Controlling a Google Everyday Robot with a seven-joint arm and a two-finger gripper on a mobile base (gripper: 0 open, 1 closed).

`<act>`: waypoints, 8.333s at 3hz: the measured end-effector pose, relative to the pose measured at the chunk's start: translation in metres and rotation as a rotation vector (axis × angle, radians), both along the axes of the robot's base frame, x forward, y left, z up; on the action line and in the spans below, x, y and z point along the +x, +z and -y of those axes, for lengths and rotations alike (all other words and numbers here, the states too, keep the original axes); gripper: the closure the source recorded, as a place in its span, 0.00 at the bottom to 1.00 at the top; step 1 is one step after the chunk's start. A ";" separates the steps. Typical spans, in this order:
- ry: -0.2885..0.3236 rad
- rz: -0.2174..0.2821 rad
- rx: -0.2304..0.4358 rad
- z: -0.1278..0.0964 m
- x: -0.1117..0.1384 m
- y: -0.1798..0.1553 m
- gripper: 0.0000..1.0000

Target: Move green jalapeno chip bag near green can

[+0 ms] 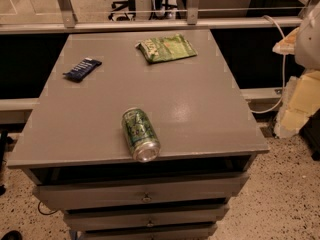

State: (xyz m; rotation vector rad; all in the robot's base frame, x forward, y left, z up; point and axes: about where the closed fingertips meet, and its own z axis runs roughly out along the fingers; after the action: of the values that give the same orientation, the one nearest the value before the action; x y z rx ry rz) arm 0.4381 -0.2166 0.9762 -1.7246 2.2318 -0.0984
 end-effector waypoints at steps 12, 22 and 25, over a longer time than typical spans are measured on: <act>-0.256 0.298 0.897 -0.218 0.367 -0.130 0.00; 0.073 0.400 0.820 -0.172 0.236 -0.036 1.00; 0.128 0.283 0.770 -0.164 0.212 -0.045 1.00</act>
Offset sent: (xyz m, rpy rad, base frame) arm 0.0315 0.0503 -0.0467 0.2162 -0.0374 0.0877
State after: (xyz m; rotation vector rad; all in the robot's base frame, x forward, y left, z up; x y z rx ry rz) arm 0.6498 -0.0530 0.9311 -1.3085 1.6293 0.4573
